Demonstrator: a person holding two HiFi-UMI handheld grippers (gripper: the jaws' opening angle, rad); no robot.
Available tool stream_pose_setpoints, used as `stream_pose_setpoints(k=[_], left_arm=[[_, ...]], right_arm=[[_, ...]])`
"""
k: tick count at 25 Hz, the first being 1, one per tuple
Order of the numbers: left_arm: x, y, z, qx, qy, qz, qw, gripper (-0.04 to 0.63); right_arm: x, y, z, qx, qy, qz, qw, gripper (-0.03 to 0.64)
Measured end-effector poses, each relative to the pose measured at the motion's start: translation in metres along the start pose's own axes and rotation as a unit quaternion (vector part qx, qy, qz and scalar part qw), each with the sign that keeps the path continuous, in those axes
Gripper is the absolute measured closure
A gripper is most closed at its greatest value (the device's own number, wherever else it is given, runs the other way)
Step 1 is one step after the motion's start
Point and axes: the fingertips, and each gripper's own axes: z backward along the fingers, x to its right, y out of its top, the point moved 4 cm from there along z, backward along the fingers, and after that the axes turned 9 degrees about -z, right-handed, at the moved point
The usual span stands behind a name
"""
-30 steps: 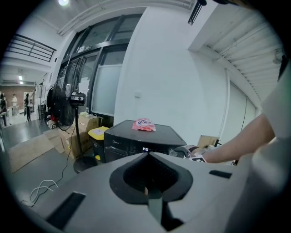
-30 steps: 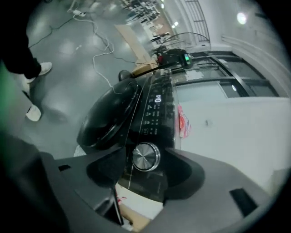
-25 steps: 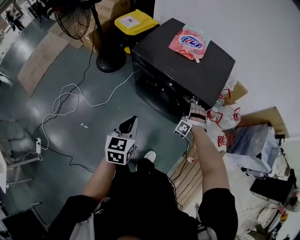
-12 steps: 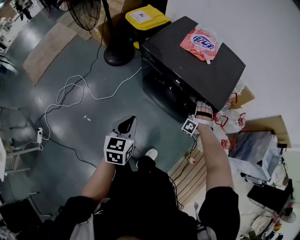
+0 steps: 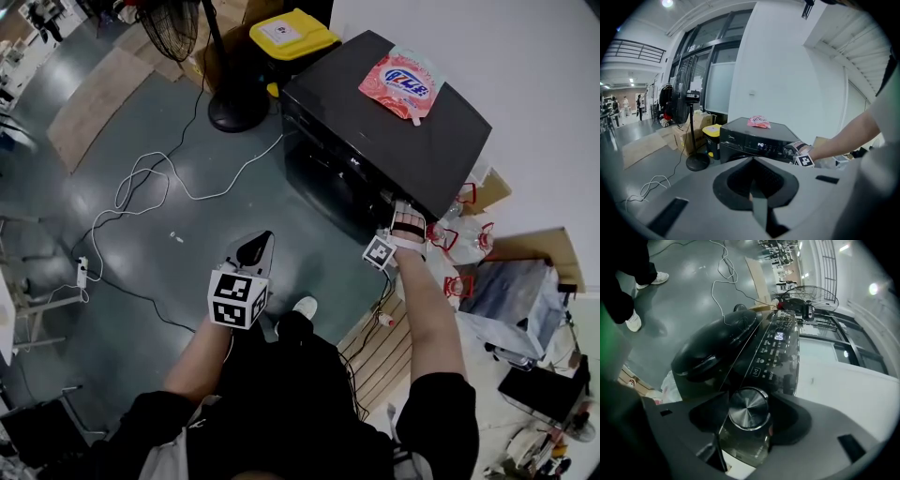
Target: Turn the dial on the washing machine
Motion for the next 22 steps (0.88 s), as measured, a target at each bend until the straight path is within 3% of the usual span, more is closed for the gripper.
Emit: stream_pose_setpoints(k=[9,22], left_arm=[[0.0,0.002,-0.001,-0.002,0.004,-0.007,1.0,0.589],[-0.005,0.009,0.004,-0.003,0.01,-0.022,0.9997,0.589]], right_arm=[[0.002,-0.005,0.001,-0.025,-0.002,-0.045,0.999,0.345],[0.012,-0.011,-0.003,-0.042,-0.075,-0.148,0.985,0.364]])
